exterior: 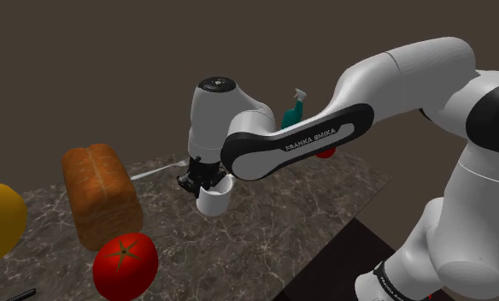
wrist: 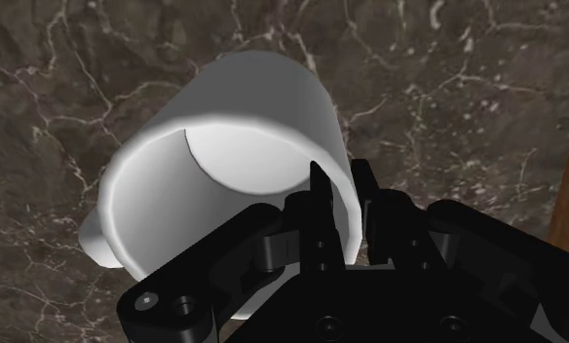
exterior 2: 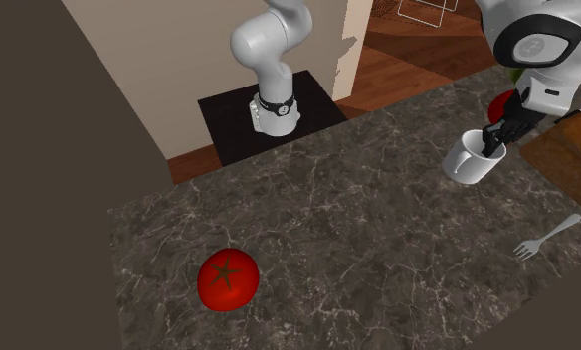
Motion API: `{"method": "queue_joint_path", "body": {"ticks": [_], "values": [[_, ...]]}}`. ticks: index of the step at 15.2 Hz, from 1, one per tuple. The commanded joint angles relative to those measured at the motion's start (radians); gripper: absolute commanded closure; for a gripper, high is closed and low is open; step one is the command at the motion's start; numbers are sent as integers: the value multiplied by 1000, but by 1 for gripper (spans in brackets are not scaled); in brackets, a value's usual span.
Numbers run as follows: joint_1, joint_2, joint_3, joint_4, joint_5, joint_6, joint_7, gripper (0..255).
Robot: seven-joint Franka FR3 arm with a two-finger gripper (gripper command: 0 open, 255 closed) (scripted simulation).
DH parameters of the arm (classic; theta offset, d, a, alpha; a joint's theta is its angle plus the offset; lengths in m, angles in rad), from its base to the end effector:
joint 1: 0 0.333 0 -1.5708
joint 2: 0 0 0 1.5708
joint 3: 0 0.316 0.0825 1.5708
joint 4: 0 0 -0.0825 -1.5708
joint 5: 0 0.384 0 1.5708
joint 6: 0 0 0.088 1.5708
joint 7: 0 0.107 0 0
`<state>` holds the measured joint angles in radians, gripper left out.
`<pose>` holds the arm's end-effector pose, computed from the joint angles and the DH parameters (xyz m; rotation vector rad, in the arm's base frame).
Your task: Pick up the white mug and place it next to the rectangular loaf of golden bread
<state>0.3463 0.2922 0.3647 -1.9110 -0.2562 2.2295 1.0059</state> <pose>0.4818 0.3896 0.3579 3.0979 -0.2473 0.1741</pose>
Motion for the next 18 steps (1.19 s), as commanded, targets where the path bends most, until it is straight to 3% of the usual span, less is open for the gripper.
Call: {"method": "queue_joint_path", "body": {"ticks": [1,6,10,18], "values": [[0,0,0,0,0,0,0,0],[0,0,0,0,0,0,0,0],[-4,-65,16,45,40,-104,-25,0],[-4,-65,16,45,40,-104,-25,0]]}}
